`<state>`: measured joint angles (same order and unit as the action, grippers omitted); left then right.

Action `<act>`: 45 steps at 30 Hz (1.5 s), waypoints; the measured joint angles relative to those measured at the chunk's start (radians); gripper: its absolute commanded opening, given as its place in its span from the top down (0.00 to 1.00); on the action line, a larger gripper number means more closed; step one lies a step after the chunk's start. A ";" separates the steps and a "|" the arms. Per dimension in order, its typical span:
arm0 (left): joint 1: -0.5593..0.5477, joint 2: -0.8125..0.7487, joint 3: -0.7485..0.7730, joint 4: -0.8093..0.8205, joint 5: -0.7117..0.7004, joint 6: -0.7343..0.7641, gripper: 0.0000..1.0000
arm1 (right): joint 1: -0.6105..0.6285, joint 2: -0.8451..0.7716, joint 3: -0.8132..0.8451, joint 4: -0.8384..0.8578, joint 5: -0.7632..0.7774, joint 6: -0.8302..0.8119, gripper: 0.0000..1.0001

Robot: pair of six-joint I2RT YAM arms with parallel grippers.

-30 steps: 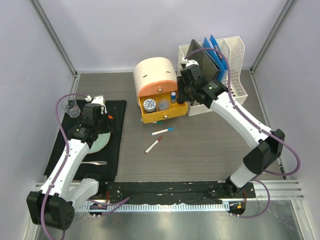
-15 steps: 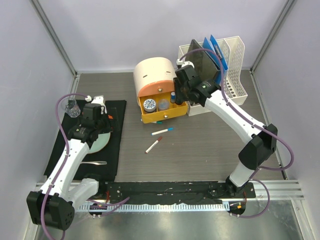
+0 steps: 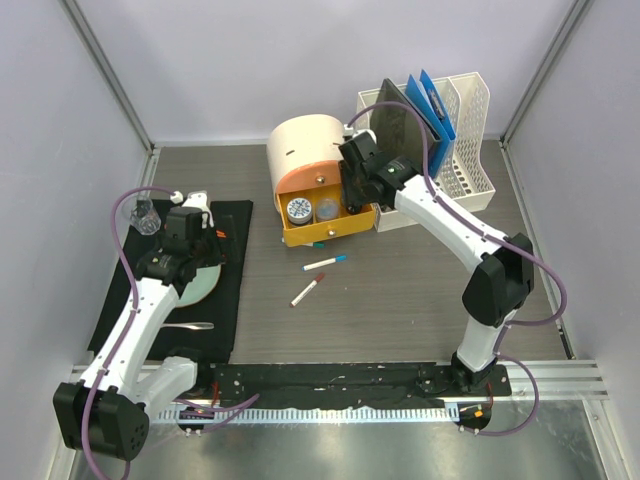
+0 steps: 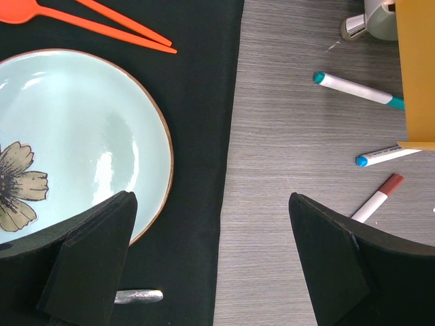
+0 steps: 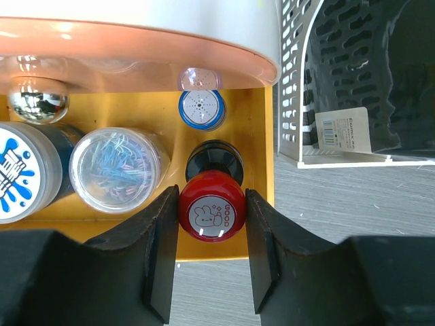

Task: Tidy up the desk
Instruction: Place the stationery in the drawer.

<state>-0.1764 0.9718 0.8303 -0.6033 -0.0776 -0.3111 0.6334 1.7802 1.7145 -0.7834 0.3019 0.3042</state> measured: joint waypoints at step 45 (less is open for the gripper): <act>0.000 0.000 0.004 0.000 0.000 0.000 0.00 | 0.002 0.087 0.046 0.006 0.030 0.005 0.47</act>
<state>-0.1761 0.9718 0.8341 -0.6037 -0.0776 -0.3107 0.6353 1.8675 1.7603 -0.7776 0.3321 0.3096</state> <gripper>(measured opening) 0.996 0.516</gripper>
